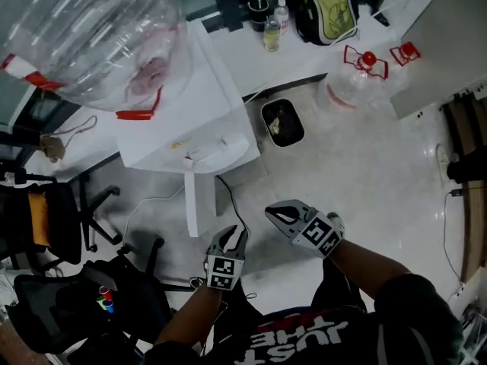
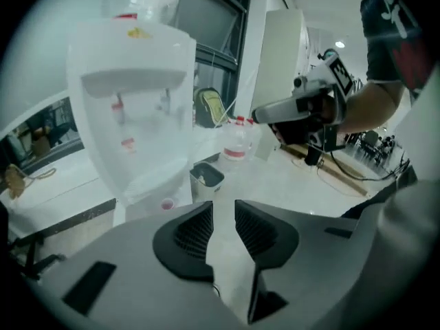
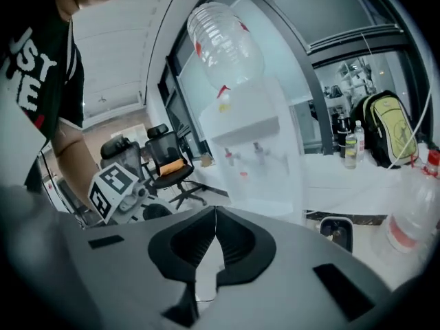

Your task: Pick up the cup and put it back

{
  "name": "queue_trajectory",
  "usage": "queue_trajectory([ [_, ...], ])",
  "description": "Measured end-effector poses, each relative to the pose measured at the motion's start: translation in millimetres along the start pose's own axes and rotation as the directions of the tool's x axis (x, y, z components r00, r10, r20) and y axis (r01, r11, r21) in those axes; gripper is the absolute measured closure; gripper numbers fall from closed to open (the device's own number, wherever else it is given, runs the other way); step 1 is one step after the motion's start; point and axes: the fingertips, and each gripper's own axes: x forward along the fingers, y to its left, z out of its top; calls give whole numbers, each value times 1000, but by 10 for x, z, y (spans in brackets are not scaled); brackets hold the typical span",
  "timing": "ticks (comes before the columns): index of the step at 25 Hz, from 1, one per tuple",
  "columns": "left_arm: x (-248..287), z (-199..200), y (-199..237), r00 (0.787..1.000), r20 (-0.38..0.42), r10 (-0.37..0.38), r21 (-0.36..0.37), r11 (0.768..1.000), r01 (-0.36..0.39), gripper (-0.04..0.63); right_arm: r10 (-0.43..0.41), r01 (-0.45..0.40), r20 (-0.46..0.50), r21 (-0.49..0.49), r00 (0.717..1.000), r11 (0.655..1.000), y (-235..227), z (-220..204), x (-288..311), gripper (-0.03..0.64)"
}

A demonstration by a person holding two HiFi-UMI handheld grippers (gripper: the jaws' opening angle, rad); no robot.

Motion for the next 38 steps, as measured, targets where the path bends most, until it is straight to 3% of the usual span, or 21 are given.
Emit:
queue_trajectory([
  [5,-1080,1116,205,975,207,76,-42,997,-69,537,21,-21,5,-86,1000,996,481,977,-352,584],
  [8,-1833,1724,313,941,318,115,-52,993,-104,570,35,-31,34,-107,999,994,868,1606,-608,584],
  [11,-2593,2224,345,902,410,136,-108,989,-100,586,53,-43,66,-146,996,988,1227,2178,-843,584],
  [16,-3625,3012,429,801,580,148,-141,987,-80,588,88,-48,161,-240,983,970,1585,3281,-1182,584],
  [19,-4151,3391,380,741,656,142,-125,989,-78,588,100,-40,219,-264,971,964,1779,3804,-1420,584],
  [23,-4553,3717,251,693,711,120,-106,992,-64,588,111,-42,288,-232,951,972,1913,4202,-1747,584],
  [29,-4670,3987,62,659,750,64,-94,996,10,588,119,-52,345,-198,931,979,1946,4362,-1983,584],
  [34,-4593,3896,-27,685,727,50,-79,997,11,588,104,-36,356,-192,929,981,1925,4288,-2007,584],
  [38,-4591,3861,30,691,720,63,-96,995,9,588,95,-22,348,-207,933,978,1936,4279,-2005,584],
])
